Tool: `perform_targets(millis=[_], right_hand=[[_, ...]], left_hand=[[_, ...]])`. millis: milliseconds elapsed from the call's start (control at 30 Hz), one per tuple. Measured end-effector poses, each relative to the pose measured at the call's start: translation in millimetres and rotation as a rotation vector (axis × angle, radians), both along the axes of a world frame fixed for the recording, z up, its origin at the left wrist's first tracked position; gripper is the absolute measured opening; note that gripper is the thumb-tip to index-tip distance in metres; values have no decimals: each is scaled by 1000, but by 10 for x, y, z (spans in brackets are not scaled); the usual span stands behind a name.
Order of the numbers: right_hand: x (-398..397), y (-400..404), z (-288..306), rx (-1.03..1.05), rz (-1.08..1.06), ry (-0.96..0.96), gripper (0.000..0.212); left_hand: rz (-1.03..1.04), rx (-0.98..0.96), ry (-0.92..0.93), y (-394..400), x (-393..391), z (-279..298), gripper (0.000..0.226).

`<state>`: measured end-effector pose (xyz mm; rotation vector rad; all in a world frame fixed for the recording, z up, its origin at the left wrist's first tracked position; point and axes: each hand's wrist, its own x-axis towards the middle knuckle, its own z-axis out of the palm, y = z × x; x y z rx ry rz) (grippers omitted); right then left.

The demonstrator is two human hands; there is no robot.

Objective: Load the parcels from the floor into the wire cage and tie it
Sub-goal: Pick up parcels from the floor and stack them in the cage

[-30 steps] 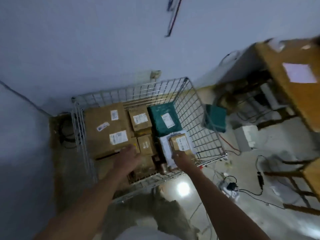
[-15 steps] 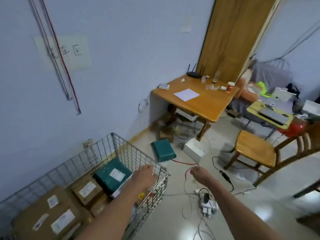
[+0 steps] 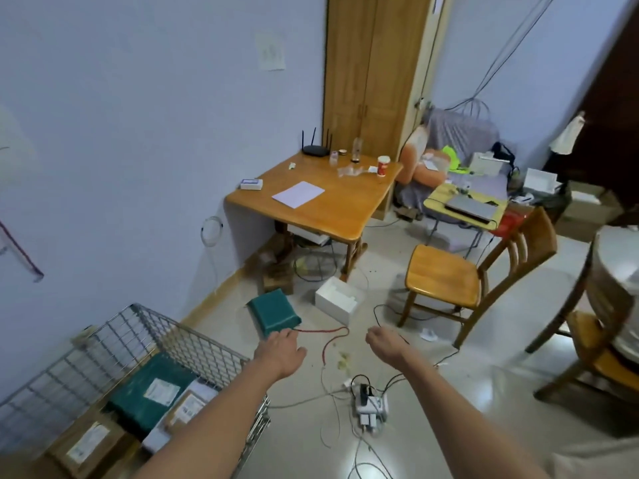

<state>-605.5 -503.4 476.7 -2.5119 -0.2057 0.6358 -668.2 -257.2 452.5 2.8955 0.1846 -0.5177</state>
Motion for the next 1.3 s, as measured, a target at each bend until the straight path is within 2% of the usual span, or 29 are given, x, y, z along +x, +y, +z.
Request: perform_targets(millis=[167,333,533,667,767,933,1067,1167,1300], right_hand=[[228,-230,-187,26,-36,63,39],[654,-319,-373,23,-80,92,30],[1393,-147,-494,24,-150,138,34],[1743,-26,-567,-20,-177,155,54],[2052,54,-737,-2,-210,173,55],[2382,226,-1095,-32,-216,322,54],[2850,504,-1379,-73,-154,385,51],[3126,831,-1476,-55,-111,410,45],[3729,1265,-1735,7,-28,403,47]], left_hand=[[-66,3,14,-258,452,-68,52],[-86,-14,39,-312,963,-260,51],[-78,-33,85,65,1672,-527,57],[-76,-33,149,349,2072,-761,59],[-62,-25,165,486,2458,-926,58],[-92,-70,309,566,2682,-1210,60],[17,-128,357,851,2889,-1338,61],[198,-181,351,1210,2984,-1449,61],[374,-197,360,1659,3204,-1570,59]])
